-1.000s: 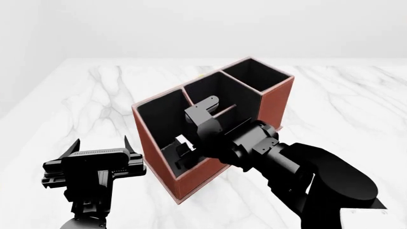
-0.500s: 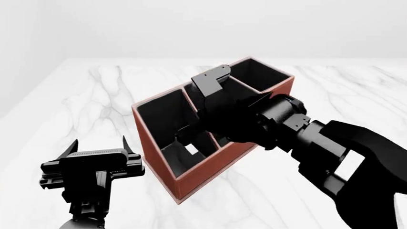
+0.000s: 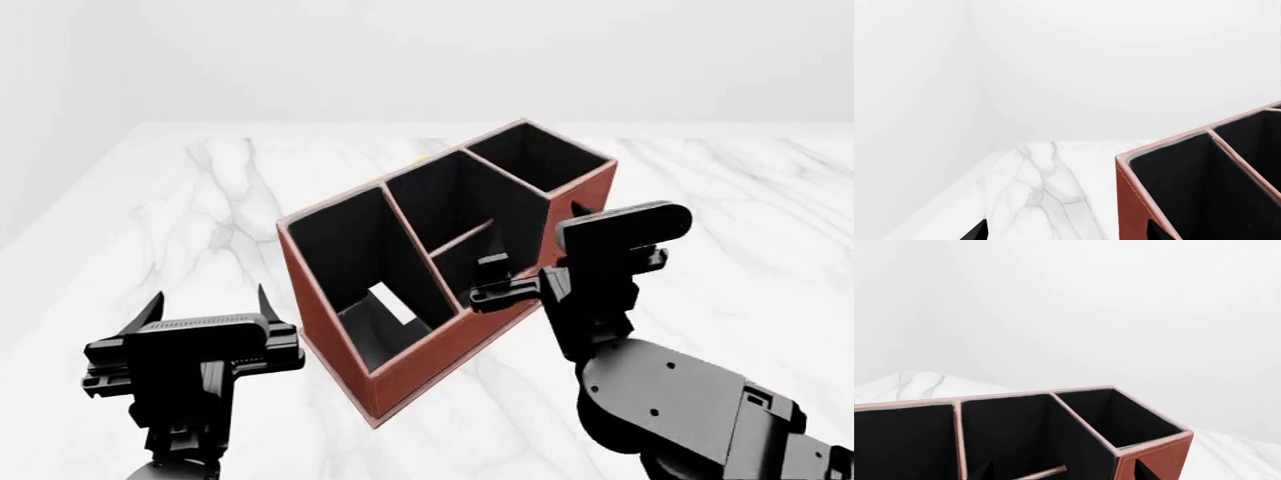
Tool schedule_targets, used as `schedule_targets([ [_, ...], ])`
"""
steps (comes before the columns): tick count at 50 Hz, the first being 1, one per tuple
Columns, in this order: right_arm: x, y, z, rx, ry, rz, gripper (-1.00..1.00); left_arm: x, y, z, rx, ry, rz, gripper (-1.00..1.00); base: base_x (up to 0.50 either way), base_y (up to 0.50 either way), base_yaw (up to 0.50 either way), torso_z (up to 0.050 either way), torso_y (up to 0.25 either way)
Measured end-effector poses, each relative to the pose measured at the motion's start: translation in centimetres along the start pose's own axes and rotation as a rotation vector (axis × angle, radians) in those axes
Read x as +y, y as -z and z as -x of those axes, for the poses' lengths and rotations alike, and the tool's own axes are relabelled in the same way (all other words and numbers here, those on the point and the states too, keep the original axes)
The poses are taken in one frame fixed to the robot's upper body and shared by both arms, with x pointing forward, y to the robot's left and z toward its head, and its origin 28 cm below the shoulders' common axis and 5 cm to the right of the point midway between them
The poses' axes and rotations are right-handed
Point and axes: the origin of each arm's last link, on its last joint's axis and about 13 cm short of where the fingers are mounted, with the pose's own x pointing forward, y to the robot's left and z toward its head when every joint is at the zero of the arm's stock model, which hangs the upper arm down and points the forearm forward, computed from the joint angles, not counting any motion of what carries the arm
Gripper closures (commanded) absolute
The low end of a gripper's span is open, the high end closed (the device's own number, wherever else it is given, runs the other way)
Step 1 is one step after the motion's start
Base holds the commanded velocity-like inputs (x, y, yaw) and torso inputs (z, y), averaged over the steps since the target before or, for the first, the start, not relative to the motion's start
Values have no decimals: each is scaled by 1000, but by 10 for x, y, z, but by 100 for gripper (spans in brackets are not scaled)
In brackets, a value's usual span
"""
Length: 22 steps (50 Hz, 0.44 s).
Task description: Pick up the book and place it in the left compartment of the caddy.
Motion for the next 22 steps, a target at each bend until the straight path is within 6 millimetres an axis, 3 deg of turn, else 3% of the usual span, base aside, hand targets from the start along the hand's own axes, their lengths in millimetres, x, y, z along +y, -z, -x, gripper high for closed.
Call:
schedule_targets([
  [9,2,17,28,-140,91,22,-100,-1,2,0,-1,3,2,-100,0,0,0,0,0],
  [22,4,21,45,-218,135,18,-100,-2,2,1,-4,6,2,-100,0,0,0,0,0],
])
